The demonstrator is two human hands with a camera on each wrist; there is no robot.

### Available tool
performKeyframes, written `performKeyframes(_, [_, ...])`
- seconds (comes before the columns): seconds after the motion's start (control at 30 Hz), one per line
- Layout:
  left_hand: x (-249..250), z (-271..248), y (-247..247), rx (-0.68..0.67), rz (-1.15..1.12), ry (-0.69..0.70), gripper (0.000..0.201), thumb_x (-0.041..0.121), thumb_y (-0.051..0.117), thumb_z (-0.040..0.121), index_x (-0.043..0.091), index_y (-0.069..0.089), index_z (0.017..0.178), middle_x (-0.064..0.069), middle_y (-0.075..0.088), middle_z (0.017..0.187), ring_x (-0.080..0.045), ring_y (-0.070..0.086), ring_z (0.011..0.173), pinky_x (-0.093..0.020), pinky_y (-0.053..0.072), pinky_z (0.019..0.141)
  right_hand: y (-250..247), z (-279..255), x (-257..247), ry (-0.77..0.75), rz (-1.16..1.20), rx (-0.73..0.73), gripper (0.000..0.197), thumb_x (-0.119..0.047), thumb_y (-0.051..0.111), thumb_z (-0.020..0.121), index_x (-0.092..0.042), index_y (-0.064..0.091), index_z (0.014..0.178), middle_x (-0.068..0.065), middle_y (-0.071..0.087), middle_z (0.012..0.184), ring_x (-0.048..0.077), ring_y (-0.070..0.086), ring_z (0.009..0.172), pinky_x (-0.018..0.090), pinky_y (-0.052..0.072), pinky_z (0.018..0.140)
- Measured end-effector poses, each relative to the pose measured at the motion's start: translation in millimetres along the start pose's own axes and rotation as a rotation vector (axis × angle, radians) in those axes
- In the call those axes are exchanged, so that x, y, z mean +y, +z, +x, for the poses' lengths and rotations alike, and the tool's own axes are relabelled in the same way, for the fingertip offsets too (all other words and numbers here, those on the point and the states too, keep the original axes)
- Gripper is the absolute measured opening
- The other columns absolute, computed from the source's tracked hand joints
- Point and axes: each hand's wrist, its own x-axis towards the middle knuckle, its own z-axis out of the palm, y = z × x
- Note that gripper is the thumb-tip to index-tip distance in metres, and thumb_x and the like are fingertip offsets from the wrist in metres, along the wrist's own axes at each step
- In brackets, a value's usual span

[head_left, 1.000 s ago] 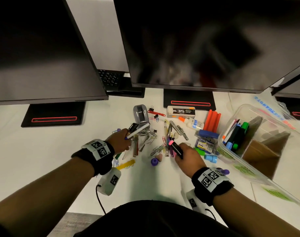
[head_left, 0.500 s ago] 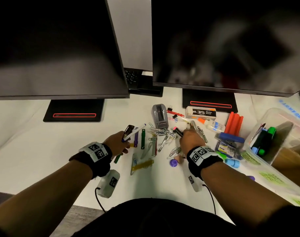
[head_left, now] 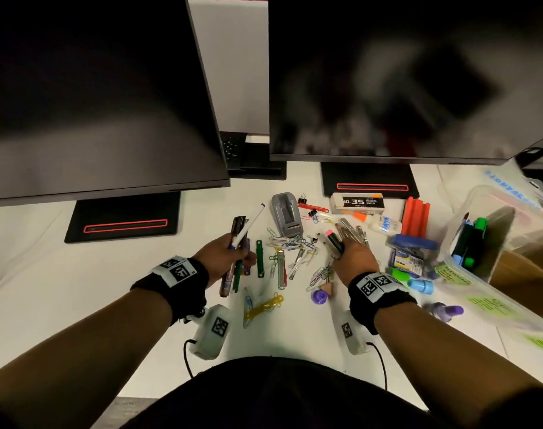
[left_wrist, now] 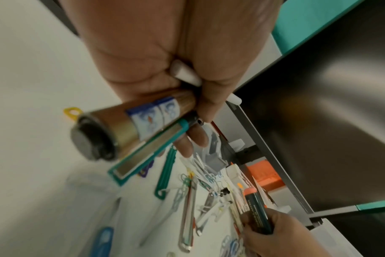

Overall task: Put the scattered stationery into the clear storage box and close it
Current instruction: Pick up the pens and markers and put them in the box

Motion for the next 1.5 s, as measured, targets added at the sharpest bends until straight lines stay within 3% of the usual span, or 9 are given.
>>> performKeyframes(0.1, [6,0,4,-0.027,-0.082,-0.012,0.017,-0.003,0.044,0.095,0.011,0.049,0.086,-0.012,0.064,0.083,-0.018,0.064,0.076,-0.035,0.051,0.075,-8,-2,6,0.025,0.156,0.037,0.027,-0.014,0.061,0.084,-0.006,0.062,0.11,0.019,0.066,0.103,0.035,0.06,0.098,0.033,0.045,0.079])
performKeyframes(0.23, [10,4,3,-0.027,-0.129,-0.017,0.014,-0.001,0.046,0.095,0.01,0.049,0.087,-0.015,0.066,0.09,-0.023,0.064,0.083,-0.04,0.05,0.093,-21,-4,14,0.054,0.458,0.115,0.005,-0.014,0.056,0.086,-0.011,0.059,0.087,0.009,0.058,0.074,0.025,0.053,0.073,0.028,0.037,0.068])
performKeyframes(0.3, [13,4,3,-0.028,-0.157,-0.019,0.011,0.0,0.048,0.094,0.01,0.048,0.089,-0.016,0.066,0.093,-0.024,0.064,0.084,-0.04,0.05,0.094,-29,-3,19,0.079,0.587,0.143,0.013,-0.016,0.055,0.088,-0.013,0.053,0.075,0.005,0.053,0.064,0.024,0.05,0.066,0.03,0.038,0.067])
performKeyframes(0.57, [15,0,11,-0.041,-0.023,0.007,0.006,0.004,0.045,0.096,0.009,0.048,0.093,-0.011,0.056,0.077,-0.02,0.05,0.063,-0.033,0.046,0.061,-39,-15,46,0.259,0.72,0.185,0.019,-0.004,0.044,0.089,-0.008,0.05,0.071,0.007,0.057,0.056,0.019,0.056,0.046,0.021,0.046,0.042])
performKeyframes(0.63, [14,-1,16,-0.072,0.001,0.024,0.004,0.004,0.044,0.097,0.006,0.047,0.097,-0.01,0.052,0.073,-0.021,0.047,0.06,-0.032,0.043,0.057,-32,-19,49,0.288,0.701,0.124,0.025,-0.003,0.045,0.09,-0.009,0.05,0.066,0.011,0.057,0.057,0.023,0.055,0.047,0.023,0.049,0.045])
performKeyframes(0.73, [13,-1,22,-0.089,0.022,0.016,0.01,0.003,0.044,0.097,0.004,0.047,0.106,-0.011,0.051,0.075,-0.02,0.048,0.061,-0.027,0.047,0.05,-24,-25,50,0.276,0.531,0.115,0.019,-0.018,0.056,0.087,-0.011,0.056,0.07,0.017,0.065,0.067,0.033,0.061,0.06,0.042,0.055,0.061])
performKeyframes(0.93, [16,-5,30,-0.094,0.143,0.02,0.014,0.003,0.045,0.096,0.005,0.047,0.11,-0.011,0.053,0.077,-0.02,0.052,0.063,-0.028,0.048,0.057,-25,-14,18,0.056,0.024,0.042,0.025,-0.02,0.051,0.091,-0.004,0.061,0.107,0.018,0.067,0.106,0.033,0.062,0.101,0.034,0.049,0.083])
performKeyframes(1.2, [26,-16,36,-0.002,0.237,0.033,0.012,0.005,0.048,0.095,0.007,0.047,0.107,-0.007,0.057,0.077,-0.018,0.055,0.062,-0.024,0.051,0.053,-18,8,-5,-0.011,-0.154,-0.061,0.026,-0.011,0.044,0.094,-0.002,0.055,0.116,0.016,0.063,0.118,0.031,0.06,0.11,0.037,0.048,0.092])
performKeyframes(1.5, [33,-13,79,0.069,0.214,0.068,0.021,0.007,0.049,0.095,-0.003,0.047,0.114,-0.009,0.058,0.076,-0.023,0.054,0.066,-0.039,0.049,0.068,-90,-23,9,-0.074,0.438,0.143,0.025,-0.016,0.047,0.093,0.002,0.054,0.109,0.02,0.063,0.102,0.031,0.059,0.089,0.033,0.044,0.075])
